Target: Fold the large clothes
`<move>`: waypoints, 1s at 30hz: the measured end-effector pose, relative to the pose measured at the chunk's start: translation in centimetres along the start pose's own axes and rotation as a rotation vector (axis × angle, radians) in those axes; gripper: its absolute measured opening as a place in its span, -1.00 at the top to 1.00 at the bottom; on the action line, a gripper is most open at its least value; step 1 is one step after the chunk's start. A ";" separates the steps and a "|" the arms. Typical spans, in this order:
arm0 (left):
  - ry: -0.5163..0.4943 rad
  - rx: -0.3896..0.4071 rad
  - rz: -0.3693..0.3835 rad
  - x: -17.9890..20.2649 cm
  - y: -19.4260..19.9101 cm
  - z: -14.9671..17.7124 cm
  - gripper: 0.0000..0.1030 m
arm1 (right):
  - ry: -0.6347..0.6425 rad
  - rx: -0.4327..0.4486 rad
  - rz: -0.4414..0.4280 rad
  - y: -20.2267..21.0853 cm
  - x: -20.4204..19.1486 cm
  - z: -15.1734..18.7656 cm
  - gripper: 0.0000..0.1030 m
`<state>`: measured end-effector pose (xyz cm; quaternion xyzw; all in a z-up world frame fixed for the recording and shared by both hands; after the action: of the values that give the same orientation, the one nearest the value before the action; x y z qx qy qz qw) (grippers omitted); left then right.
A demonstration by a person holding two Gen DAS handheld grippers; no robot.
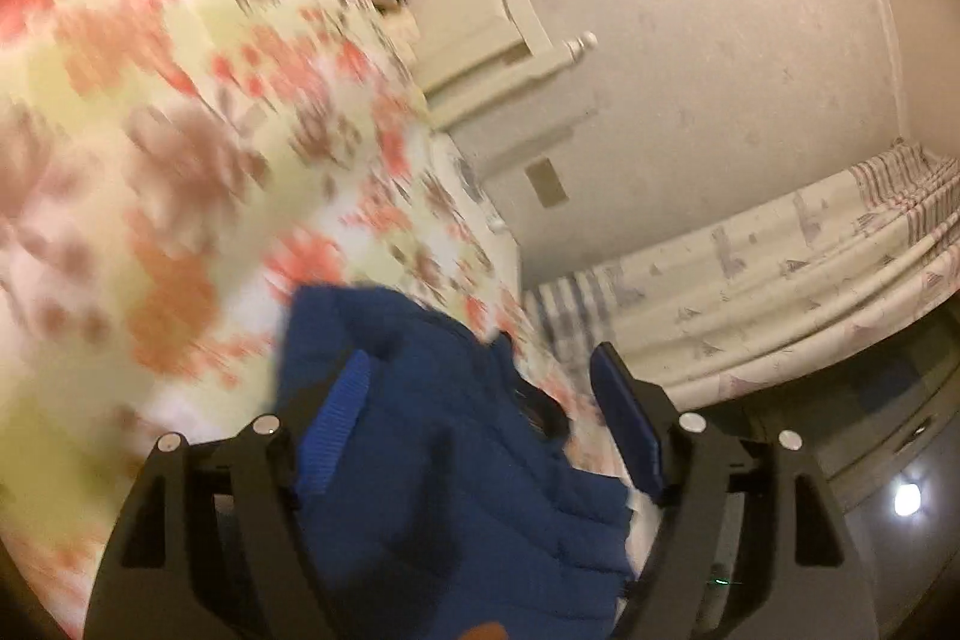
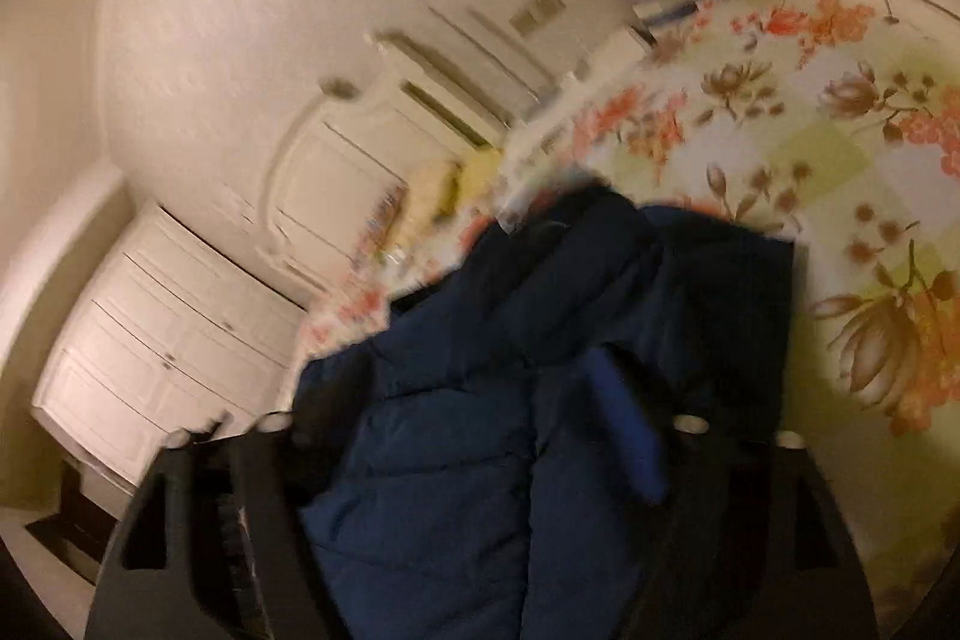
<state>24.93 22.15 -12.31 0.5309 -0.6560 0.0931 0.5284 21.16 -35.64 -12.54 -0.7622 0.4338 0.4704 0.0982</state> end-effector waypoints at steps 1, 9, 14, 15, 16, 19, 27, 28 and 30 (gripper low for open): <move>-0.021 0.010 -0.023 -0.4 0.6 -0.3 -0.46 | 0.014 0.025 0.004 0.9 -0.1 -0.2 -0.63; -0.384 -0.149 -0.157 2.3 -2.0 1.6 -0.55 | 0.266 -0.115 0.268 0.6 0.6 -1.9 -0.63; -0.545 -0.200 -0.195 4.4 -5.2 2.8 -0.65 | 0.296 -0.204 0.269 -1.2 1.8 -0.6 -0.63; -0.553 -0.210 -0.201 4.6 -5.9 2.7 -0.65 | 0.296 -0.210 0.259 -1.4 1.9 -0.6 -0.63; -0.564 -0.226 -0.208 4.8 -6.7 2.4 -0.66 | 0.300 -0.214 0.252 -1.6 1.8 -0.5 -0.63; -0.596 -0.271 -0.211 5.2 -8.5 2.2 -0.65 | 0.310 -0.238 0.244 -1.9 1.5 -0.1 -0.63; -0.668 -0.330 -0.242 4.8 -12.2 4.1 -0.44 | 0.343 -0.275 0.247 -2.5 1.4 0.7 -0.16; -0.659 -0.301 -0.254 4.5 -11.8 4.0 -0.03 | 0.363 -0.271 0.253 -2.5 1.2 0.8 0.06; -0.638 -0.259 -0.226 4.5 -10.4 3.8 0.49 | 0.456 -0.231 0.300 -1.9 -0.1 1.2 0.57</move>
<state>31.50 12.55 -14.93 0.5309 -0.7315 -0.2199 0.3671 21.82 -33.76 -13.57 -0.7817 0.4962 0.3424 -0.1599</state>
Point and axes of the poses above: each gripper's, at about its wrist camera, not at the fingertips, and y roughly against the way its jaws point, x to its right, z to its underside, the point moved 4 cm from there along -y, roughly the way its jaws point, and after that the axes turned 8 degrees about -z, right-handed, at the moved point
